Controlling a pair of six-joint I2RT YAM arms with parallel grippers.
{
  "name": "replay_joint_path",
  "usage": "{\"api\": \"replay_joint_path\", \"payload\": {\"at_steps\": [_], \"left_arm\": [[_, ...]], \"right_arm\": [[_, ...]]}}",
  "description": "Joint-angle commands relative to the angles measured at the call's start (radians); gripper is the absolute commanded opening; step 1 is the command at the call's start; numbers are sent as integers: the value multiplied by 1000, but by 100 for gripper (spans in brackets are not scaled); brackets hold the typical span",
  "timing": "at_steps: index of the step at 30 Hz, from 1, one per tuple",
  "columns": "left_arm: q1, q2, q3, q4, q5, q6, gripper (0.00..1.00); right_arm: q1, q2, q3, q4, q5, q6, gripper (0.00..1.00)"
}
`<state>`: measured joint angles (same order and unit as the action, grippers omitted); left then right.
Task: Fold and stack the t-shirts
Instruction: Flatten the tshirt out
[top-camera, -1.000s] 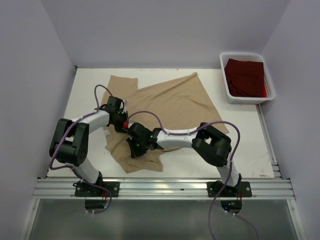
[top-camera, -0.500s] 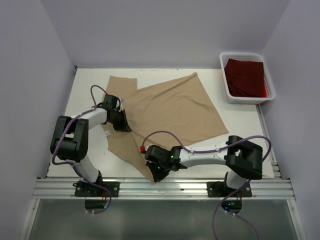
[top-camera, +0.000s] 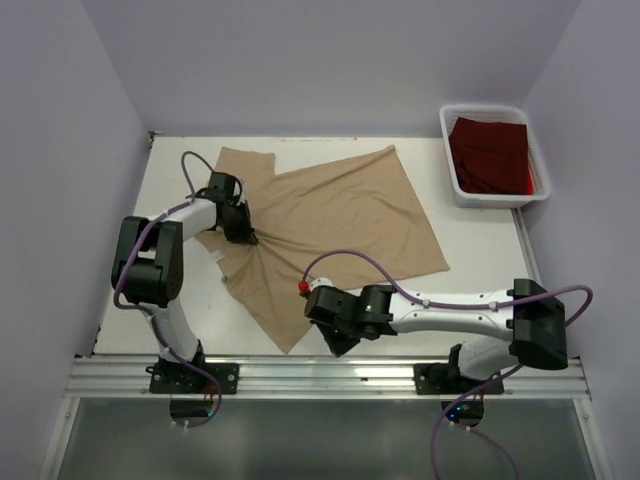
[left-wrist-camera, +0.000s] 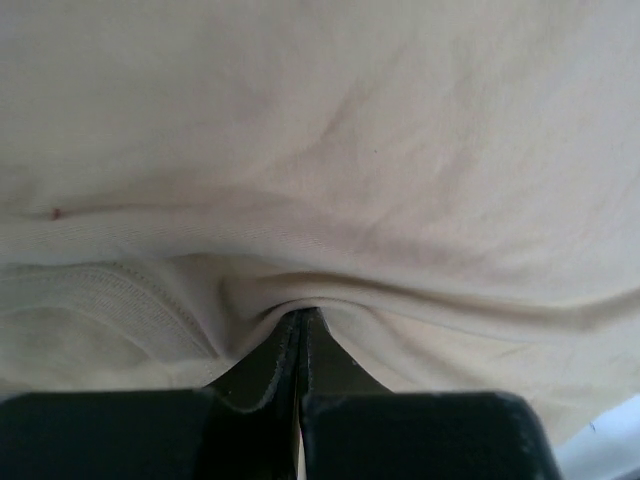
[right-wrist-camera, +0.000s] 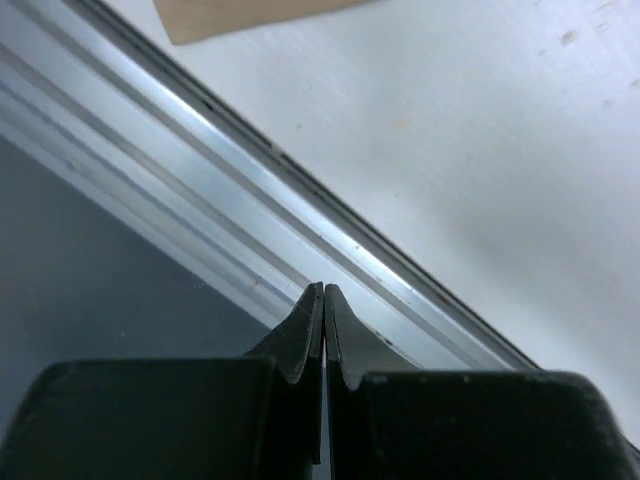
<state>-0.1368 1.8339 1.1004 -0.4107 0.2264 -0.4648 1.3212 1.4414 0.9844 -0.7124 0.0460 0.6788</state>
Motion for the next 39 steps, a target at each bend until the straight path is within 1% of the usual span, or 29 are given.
{"api": "replay_joint_path", "payload": {"at_steps": [1,2,3,5,6,9,11,13,14,16,17,18,19,20,22,23,24,25,26,29,31,34,35,37,39], "left_arm": [[81,73,84,-81,-222,86,0],[82,73,108,-98,-248,92,0],[112,86,155,-111,-252,100,0],[135,102,206,-152,-266,121,0],[164,123,263,-169,-266,129,0],[172,140,360,-214,-263,176,0],[172,110,372,-214,-205,180,0],[164,26,362,-206,-168,166,0],[146,-36,355,-208,-170,164,5],[89,-97,325,-223,-191,166,13],[68,-128,305,-227,-194,167,19],[28,-184,249,-224,-200,166,23],[13,-208,218,-218,-191,163,27],[6,-228,190,-206,-179,149,33],[9,-257,130,-186,-189,141,39],[9,-252,119,-182,-197,138,40],[9,-242,122,-183,-208,137,40],[11,-228,133,-191,-216,137,40],[11,-199,147,-218,-214,132,39],[-1,-197,145,-226,-202,129,38],[-12,-222,104,-237,-222,133,37],[-49,-248,55,-284,-321,147,35],[-76,-266,36,-292,-328,152,34],[-98,-289,-17,-293,-326,146,34],[-118,-323,-65,-290,-285,140,33]], "right_arm": [[-19,8,71,-32,196,24,0],[-28,5,77,-32,196,24,0],[-40,2,80,-32,247,42,0],[-83,-21,88,-41,285,64,0],[-97,-32,88,-41,323,80,0],[-158,-75,82,-47,411,103,0],[-213,-94,79,-52,434,102,0],[-267,-98,74,-47,463,94,0],[-283,-96,74,-42,466,75,0],[-312,-79,79,-36,489,59,2],[-347,-72,79,-35,506,51,3],[-367,-56,83,-33,502,39,3],[-411,-47,85,-12,497,30,3],[-433,-38,88,2,488,22,3],[-503,11,109,46,462,-4,3],[-525,37,123,57,437,-21,1],[-549,62,140,67,430,-30,0],[-588,120,181,80,419,-41,0],[-609,149,206,85,401,-59,0],[-671,244,287,94,356,-79,0],[-701,277,315,125,322,-102,0],[-735,346,355,131,286,-125,0],[-744,379,361,134,276,-136,0],[-764,410,379,149,258,-148,0],[-783,456,402,151,235,-160,0]]}}
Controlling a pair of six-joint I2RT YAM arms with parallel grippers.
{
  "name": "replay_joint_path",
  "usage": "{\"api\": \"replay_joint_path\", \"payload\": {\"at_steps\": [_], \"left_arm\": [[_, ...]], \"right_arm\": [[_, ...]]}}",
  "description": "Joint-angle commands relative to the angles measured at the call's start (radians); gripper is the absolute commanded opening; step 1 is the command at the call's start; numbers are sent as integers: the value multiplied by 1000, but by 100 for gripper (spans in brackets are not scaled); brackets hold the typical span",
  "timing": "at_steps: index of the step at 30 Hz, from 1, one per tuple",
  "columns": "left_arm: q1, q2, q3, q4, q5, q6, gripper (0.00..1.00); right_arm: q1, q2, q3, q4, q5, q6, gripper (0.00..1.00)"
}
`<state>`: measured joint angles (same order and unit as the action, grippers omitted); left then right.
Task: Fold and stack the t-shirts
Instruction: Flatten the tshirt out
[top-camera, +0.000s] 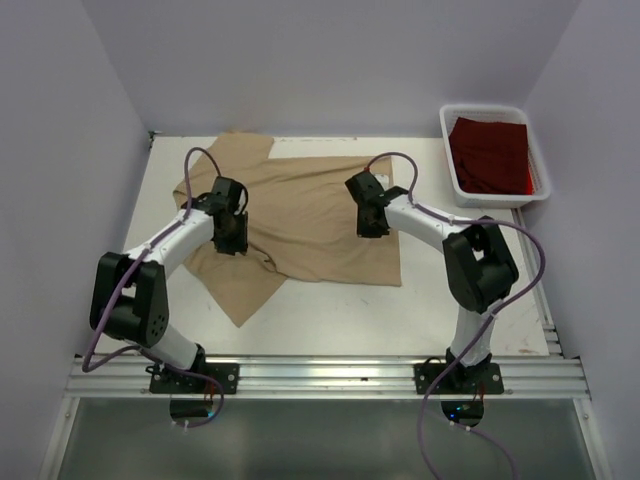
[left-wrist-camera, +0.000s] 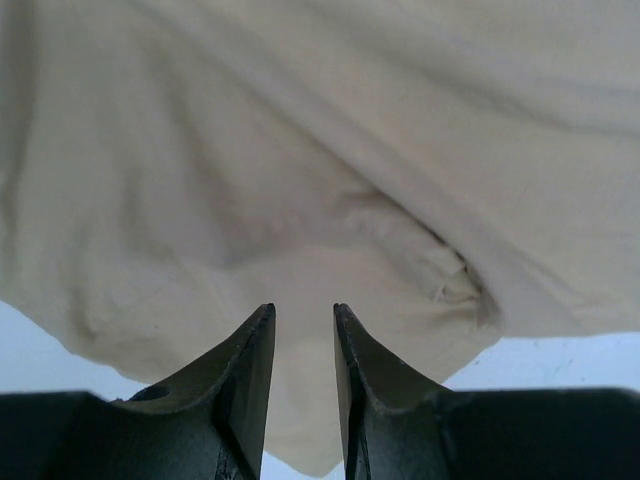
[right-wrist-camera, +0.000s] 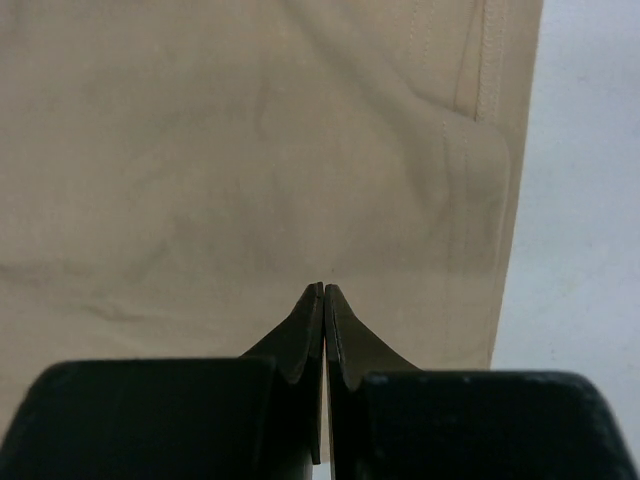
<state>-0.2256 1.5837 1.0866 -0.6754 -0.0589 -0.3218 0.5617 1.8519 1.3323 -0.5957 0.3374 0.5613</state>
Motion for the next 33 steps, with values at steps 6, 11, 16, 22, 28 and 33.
{"api": "replay_joint_path", "payload": {"at_steps": [6,11,16,22,28,33], "left_arm": [[-116,-165,-129,-41,44,-23,33],[-217,-195,-168,-64,54,-45,33],[-245,-199,-198,-49,76,-60,32],[-264,-185,-218,-49,44,-66,31],[-276,-148,-223,-33,54,-69,30],[-290,-114,-209,-36,51,-74,28]], "right_arm": [[-63,119,62,17,-100,-49,0],[-91,127,15,1,-75,-14,0],[-163,153,-27,-65,0,29,0],[-252,168,-33,-141,136,69,0],[-270,153,11,-203,180,86,0],[-260,61,-42,-101,31,23,0]]}}
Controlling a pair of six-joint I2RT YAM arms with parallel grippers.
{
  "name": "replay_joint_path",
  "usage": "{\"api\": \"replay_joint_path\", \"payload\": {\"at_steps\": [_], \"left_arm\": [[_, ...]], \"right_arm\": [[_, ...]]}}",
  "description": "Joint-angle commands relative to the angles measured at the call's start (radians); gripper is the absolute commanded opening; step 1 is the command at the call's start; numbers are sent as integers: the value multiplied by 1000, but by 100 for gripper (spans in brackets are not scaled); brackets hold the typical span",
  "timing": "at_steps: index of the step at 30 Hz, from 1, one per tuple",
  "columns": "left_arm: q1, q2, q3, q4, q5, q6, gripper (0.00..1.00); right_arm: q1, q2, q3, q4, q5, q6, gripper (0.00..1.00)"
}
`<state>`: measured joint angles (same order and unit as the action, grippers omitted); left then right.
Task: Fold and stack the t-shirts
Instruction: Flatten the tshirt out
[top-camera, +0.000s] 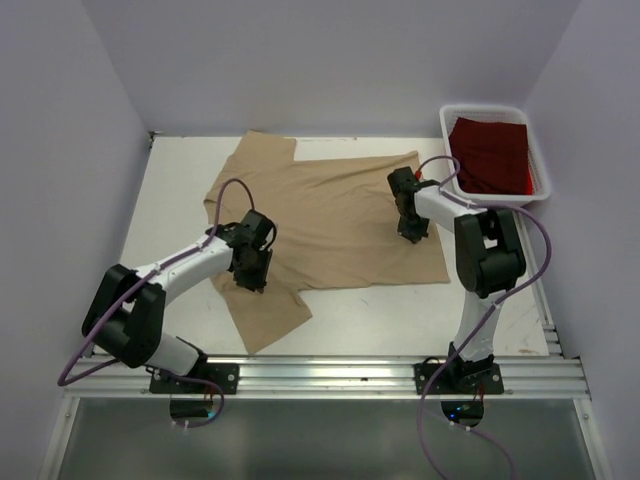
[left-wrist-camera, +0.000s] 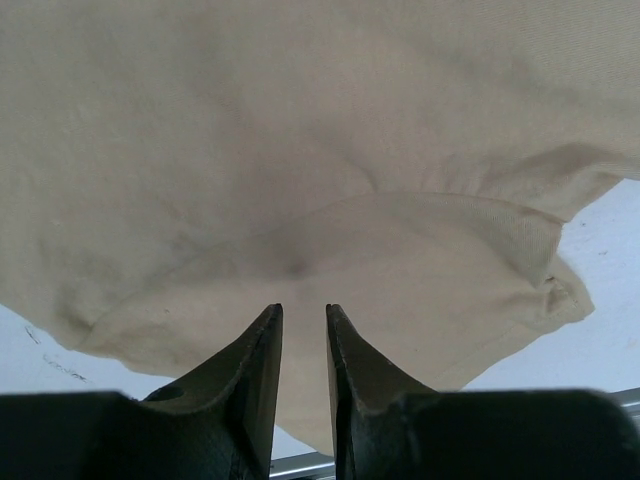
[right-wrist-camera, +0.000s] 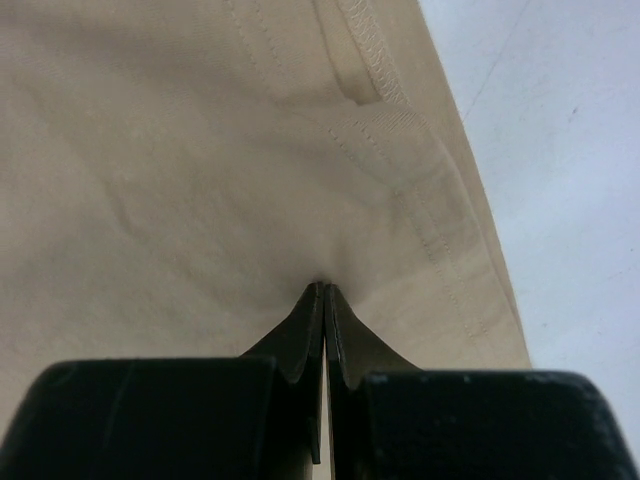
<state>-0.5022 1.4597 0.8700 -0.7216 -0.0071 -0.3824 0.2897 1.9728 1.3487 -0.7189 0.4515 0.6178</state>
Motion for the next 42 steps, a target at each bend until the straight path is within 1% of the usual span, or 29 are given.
{"api": "replay_joint_path", "payload": {"at_steps": [1,4,8,12,16,20,22,24,26,28,30,33,35,37,39,42], "left_arm": [[-19,11,14,5,-4,-21,27],[-36,13,38,-1,-8,-32,26],[-70,36,60,-5,2,-39,26],[-133,106,57,-58,-23,-52,24],[-237,129,44,-53,-4,-99,23],[-274,171,5,-58,-2,-124,21],[-292,192,-20,-85,2,-141,19],[-314,195,-48,-111,50,-168,18],[-360,177,-106,-118,71,-191,18],[-412,141,-150,-107,136,-223,17],[-465,126,-157,-130,165,-265,17],[-519,108,-163,-154,192,-279,18],[-535,106,-167,-162,203,-279,18],[-550,106,-154,-183,188,-280,18],[-550,111,-126,-228,113,-288,18],[-549,120,-8,-277,12,-308,21]], "right_arm": [[15,-119,-74,38,-91,-39,0],[35,-236,-123,78,-96,-56,0],[37,-296,-134,67,-82,-78,0],[37,-311,-135,56,-91,-84,0],[37,-328,-152,72,-109,-79,0],[37,-336,-160,76,-129,-81,0],[37,-345,-163,76,-135,-84,0],[35,-356,-166,70,-137,-90,0],[37,-377,-169,62,-132,-98,0],[35,-403,-175,59,-128,-98,0],[35,-416,-178,56,-128,-99,0],[37,-427,-175,46,-134,-98,0],[37,-428,-172,41,-137,-96,0],[37,-430,-175,36,-139,-96,0],[37,-437,-186,44,-145,-96,0],[37,-440,-197,53,-154,-99,0]]}}
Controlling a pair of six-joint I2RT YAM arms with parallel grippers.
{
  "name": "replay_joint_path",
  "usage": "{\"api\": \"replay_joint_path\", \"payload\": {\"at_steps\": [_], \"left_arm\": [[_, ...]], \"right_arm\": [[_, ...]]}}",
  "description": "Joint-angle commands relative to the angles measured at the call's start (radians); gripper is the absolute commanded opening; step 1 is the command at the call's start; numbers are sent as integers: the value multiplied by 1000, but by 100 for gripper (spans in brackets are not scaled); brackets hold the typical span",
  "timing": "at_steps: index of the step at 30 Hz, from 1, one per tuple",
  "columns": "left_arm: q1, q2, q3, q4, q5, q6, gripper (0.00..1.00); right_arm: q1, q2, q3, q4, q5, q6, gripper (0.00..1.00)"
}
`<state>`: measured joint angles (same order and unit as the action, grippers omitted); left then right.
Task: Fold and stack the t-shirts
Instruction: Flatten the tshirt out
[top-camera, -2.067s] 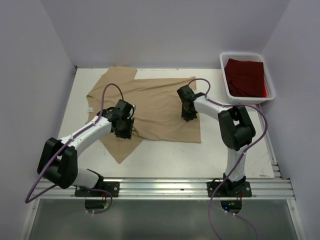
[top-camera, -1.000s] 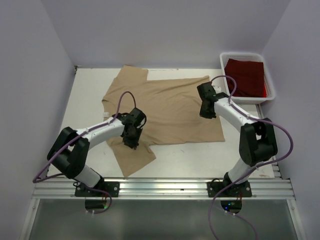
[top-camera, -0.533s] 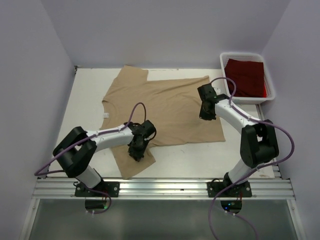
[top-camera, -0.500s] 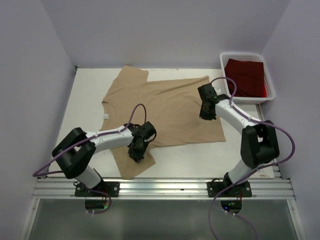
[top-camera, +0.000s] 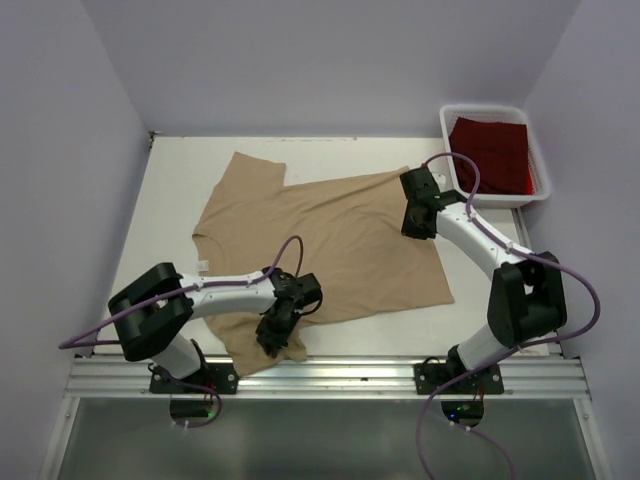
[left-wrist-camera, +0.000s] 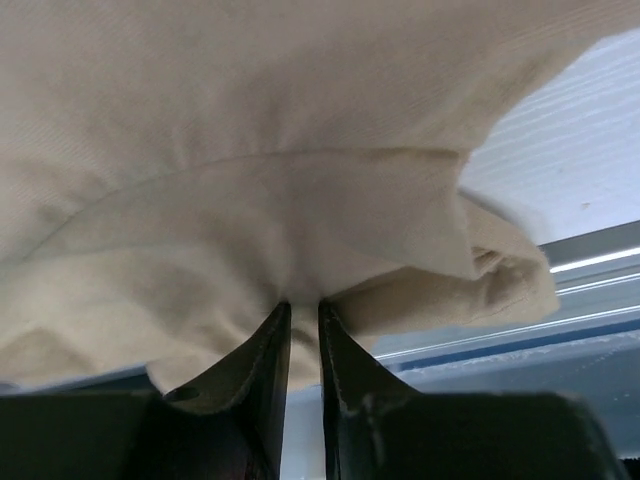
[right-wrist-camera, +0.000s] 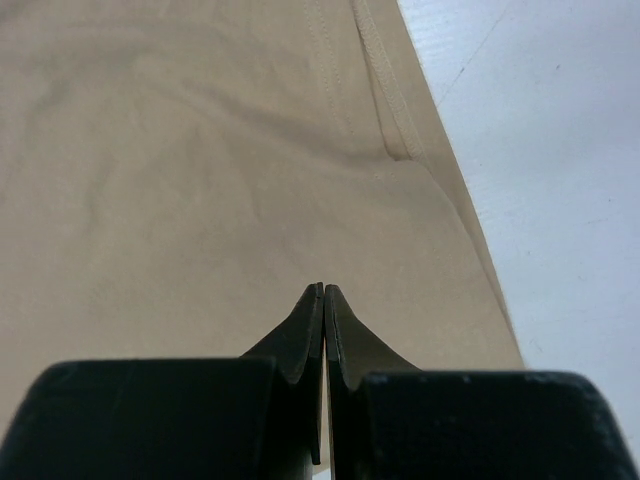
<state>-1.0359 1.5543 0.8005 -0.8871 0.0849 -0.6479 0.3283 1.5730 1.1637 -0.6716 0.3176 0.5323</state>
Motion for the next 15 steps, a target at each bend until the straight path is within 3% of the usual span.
{"api": "replay_joint_path", "payload": {"at_steps": [1,5,10,15], "left_arm": [[-12,15,145,-116,-130,-45,22],[101,0,342,-92,-270,-30,19],[382,36,534,3,-333,88,14],[630,278,705,16,-278,198,0]], "right_arm": [[-2,-41,-16,10,-23,-18,0],[-2,-16,-7,32,-35,-22,0],[-5,51,40,46,-51,-34,0],[-11,175,186,44,-72,-63,0]]}}
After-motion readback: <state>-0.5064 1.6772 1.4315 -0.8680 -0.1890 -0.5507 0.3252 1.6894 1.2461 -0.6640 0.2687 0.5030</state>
